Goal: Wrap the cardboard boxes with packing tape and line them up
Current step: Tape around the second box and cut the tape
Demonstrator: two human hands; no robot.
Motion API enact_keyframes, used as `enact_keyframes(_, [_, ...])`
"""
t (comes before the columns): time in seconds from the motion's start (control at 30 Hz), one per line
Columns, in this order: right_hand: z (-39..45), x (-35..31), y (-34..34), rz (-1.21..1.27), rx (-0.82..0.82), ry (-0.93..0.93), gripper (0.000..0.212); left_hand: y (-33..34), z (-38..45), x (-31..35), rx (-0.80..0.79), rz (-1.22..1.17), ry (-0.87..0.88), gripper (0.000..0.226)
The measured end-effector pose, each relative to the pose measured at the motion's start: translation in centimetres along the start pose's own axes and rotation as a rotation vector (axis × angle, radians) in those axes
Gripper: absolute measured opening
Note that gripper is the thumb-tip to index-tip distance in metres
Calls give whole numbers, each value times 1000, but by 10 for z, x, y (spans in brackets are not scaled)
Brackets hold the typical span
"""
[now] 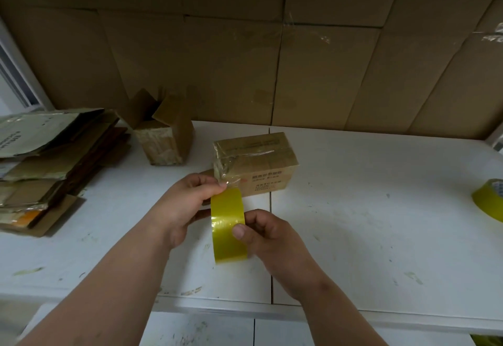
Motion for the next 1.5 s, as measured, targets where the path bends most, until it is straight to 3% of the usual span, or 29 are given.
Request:
enact_keyframes(0.1, [2,0,-21,-147,150,-23,12,0,-1,-1,36,-19,-20,14])
enact_keyframes(0.17, [7,1,-44,-456,404,-28,11,1,-3,-2,57,-46,-27,13])
enact_keyframes(0.2, [10,3,-50,-667,483,-7,24,1,-3,-3,64,-60,-29,14])
enact_keyframes(0.27, [17,15,-58,-973,517,100,43,1,-3,-5,69,-78,-33,17])
enact_keyframes(0.37, [21,22,-61,-1115,529,139,36,2,-5,-6,69,-90,-28,21])
enact_keyframes(0.53, [20,11,-63,-991,579,56,6,4,-7,-7,42,-113,-43,19])
enact_keyframes(0.63, [18,-3,-65,-715,515,-1,10,4,-8,-9,50,-144,-61,21])
enact_keyframes(0.7, [17,-22,-62,-659,523,-116,9,5,-8,-10,55,-154,-73,25])
enact_keyframes(0.8, [18,-52,-53,-698,570,-356,8,6,-7,-11,58,-174,-80,26])
enact_keyframes(0.93, [29,-71,-39,-889,562,-517,16,9,-7,-12,42,-201,-84,32])
enact_keyframes(1.2, [54,-73,-36,-826,474,-351,17,15,-11,-16,-5,-228,-58,54])
enact_keyframes(1.3, [60,-78,-38,-713,435,-279,21,18,-13,-17,-22,-259,-45,50])
enact_keyframes(1.5, [61,-83,-58,-413,418,-249,4,18,-8,-16,44,-275,-62,24])
Point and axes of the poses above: each hand's wrist, its own z-axis towards the middle knuckle, its own y-axis out of the palm, x = y × z, the point moved 7 cm from there along z, towards the middle knuckle, and after that the axes turned 14 degrees about y, right-handed, at the moved point
